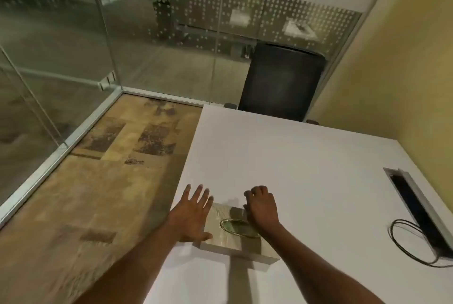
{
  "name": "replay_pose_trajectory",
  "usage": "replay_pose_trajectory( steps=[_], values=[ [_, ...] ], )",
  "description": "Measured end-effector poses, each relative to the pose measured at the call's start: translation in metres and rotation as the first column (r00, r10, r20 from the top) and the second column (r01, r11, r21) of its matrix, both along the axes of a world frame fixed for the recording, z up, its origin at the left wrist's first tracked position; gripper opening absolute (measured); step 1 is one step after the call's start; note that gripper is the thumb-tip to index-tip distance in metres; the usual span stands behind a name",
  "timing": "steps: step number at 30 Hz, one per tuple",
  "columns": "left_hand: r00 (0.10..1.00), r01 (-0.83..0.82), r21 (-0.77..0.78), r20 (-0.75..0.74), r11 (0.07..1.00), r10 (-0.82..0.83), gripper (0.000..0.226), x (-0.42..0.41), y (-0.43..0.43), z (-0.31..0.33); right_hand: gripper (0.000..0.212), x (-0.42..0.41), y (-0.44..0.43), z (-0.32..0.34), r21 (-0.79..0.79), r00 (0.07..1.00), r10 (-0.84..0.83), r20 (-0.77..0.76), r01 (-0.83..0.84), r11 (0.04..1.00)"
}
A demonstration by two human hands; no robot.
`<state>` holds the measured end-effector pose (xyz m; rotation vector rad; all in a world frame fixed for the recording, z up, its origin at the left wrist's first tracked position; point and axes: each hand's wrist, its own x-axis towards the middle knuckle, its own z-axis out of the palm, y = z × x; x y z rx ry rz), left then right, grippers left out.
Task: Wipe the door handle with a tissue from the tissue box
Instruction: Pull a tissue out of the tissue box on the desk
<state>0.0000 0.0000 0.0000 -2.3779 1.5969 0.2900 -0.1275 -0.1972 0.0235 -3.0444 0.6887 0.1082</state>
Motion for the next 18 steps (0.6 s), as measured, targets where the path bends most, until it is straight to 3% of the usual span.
replay_pose_trajectory(
  steps=[4,8,11,16,18],
  values=[
    [0.995,0.085,0.026,-0.060,0.996,-0.083,0.114,-0.021,-0.033,-0.034,0.026,-0.023,-0.013,-0.036,0.251,0.978,-0.204,-0.051,0.211,0.945],
    [0.979,0.017,-0.051,-0.201,0.999,-0.027,0.115,-0.028,-0.046,-0.059,0.020,-0.036,-0.004,-0.058,0.390,0.952,-0.298,-0.070,0.301,0.870],
    [0.967,0.003,-0.088,-0.252,0.996,-0.026,0.119,-0.026,-0.048,-0.072,0.020,-0.033,0.003,-0.062,0.401,0.939,-0.334,-0.077,0.336,0.852],
    [0.959,-0.032,-0.114,-0.285,0.993,-0.001,0.119,-0.027,-0.049,-0.073,0.012,-0.019,0.013,-0.060,0.324,0.866,-0.423,-0.266,0.494,0.807],
    [0.961,-0.025,-0.122,-0.278,0.992,-0.010,0.118,-0.028,-0.049,-0.073,0.012,-0.012,0.017,-0.060,0.285,0.846,-0.459,-0.273,0.526,0.801]
  ],
)
